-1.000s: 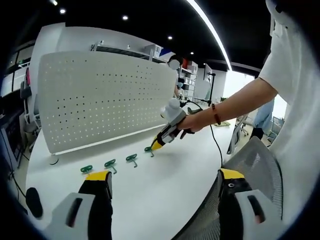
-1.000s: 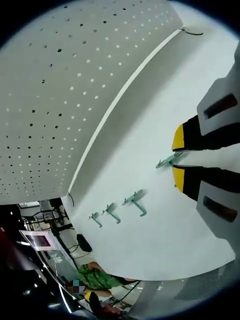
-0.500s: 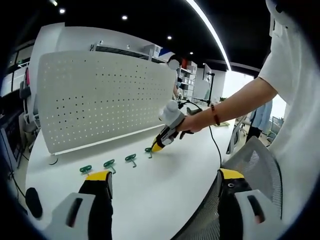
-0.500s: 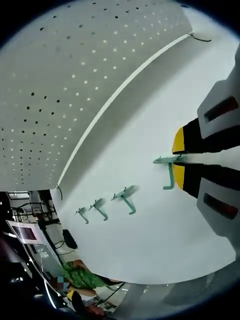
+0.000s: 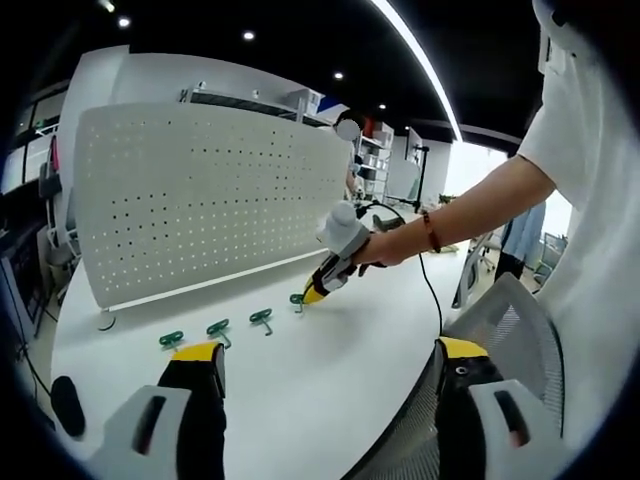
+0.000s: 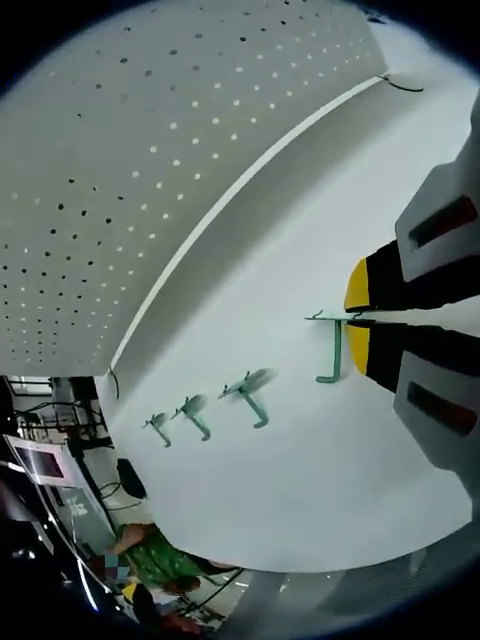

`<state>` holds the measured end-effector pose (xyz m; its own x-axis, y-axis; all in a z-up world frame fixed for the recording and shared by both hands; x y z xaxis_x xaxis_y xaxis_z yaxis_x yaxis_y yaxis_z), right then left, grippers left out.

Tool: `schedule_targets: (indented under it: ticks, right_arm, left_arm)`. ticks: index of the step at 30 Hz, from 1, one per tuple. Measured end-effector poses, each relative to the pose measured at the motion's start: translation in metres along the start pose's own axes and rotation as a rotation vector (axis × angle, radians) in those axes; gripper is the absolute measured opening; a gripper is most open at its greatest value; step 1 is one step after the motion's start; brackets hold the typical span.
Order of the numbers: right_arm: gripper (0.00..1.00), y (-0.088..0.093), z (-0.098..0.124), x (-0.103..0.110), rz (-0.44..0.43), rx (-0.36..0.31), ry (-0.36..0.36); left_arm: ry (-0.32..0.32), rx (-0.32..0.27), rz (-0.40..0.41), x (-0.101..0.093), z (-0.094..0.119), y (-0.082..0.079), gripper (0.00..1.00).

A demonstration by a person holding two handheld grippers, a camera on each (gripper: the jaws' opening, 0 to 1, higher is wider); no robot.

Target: Insert the hook assembly into the mounting plate slot until the hook locks in place.

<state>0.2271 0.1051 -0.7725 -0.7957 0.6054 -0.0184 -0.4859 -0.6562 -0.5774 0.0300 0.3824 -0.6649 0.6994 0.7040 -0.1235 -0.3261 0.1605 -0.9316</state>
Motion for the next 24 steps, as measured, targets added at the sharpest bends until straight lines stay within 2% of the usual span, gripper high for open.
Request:
schedule_targets:
  ticks: [12,24]
  right_arm:
    - [0.01,-0.006,0.012,0.001,-0.057,-0.063,0.04]
    - [0.01,-0.006,0.018,0.002,-0.121,-0.087,0.053]
  left_arm:
    - [0.006,0.003,-0.003,0.0,0.001,-0.001,0.88]
    - [0.016,0.01,-0.014,-0.001,0.0,-0.003,0.88]
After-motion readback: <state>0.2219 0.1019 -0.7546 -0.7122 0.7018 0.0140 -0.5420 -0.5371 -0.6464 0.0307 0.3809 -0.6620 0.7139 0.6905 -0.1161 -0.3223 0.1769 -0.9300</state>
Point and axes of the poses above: the point that each gripper's makers call its tool centre point, and the gripper's own axes: z roughly backward along the fingers, x roughly to its left, y roughly out of its underside, the point moved 9 cm from there along z, roughly backward along the fingers, and after that the axes turned 5 degrees about -y, right-handed, at the moved point
